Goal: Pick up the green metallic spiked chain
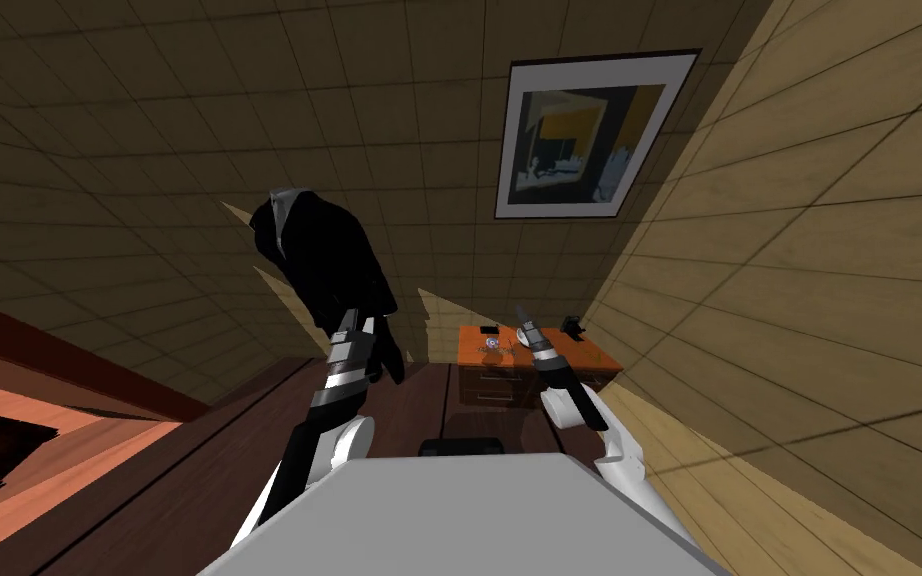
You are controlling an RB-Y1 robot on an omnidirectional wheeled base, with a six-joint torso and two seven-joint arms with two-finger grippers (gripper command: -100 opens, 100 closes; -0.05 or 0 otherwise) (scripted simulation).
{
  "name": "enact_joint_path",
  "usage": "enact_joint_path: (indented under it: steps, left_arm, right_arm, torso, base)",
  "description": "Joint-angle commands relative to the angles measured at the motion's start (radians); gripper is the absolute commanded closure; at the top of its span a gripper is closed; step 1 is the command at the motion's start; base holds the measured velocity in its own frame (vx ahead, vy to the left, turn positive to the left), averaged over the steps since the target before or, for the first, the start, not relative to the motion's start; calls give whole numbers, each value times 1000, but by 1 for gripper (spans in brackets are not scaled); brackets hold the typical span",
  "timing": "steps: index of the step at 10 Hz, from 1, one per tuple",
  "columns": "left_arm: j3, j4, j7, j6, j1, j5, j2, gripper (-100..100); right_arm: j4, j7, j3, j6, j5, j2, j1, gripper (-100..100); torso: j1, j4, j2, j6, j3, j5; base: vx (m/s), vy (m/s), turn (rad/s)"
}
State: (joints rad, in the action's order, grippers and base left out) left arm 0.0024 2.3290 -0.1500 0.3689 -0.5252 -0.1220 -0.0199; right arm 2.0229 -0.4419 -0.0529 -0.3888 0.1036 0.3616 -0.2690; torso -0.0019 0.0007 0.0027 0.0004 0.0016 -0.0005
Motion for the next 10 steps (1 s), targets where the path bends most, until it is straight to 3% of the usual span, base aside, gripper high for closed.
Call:
enact_joint_path:
  steps: [1,4,6,9,10]
  left_arm:
    - [0,0,0,0,0,0,0,0]
    - [0,0,0,0,0,0,0,0]
    - [0,0,0,0,0,0,0,0]
    - [0,0,0,0,0,0,0,0]
    - [0,0,0,0,0,0,0,0]
  right_arm:
    - [-50,-46,-17,8,-4,43,24,-100]
    - [-119,-82,-34,15,-9,78,45,-100]
    - [-203,-149,-73,27,-22,141,85,-100]
    - [-293,-180,-95,33,-30,182,104,-100]
    - [-333,-209,-119,37,-40,216,121,-100]
  torso:
    - [0,0,0,0,0,0]
    - [1,0,-1,-1,-1,0]
    - [1,0,-2,-1,-1,0]
    - [1,0,-2,-1,-1,0]
    - [1,0,-2,1,-1,0]
  base:
    - [-42,-4,196]
    - [-28,0,134]
    - [-40,4,290]
    - [-26,0,143]
    - [-17,3,219]
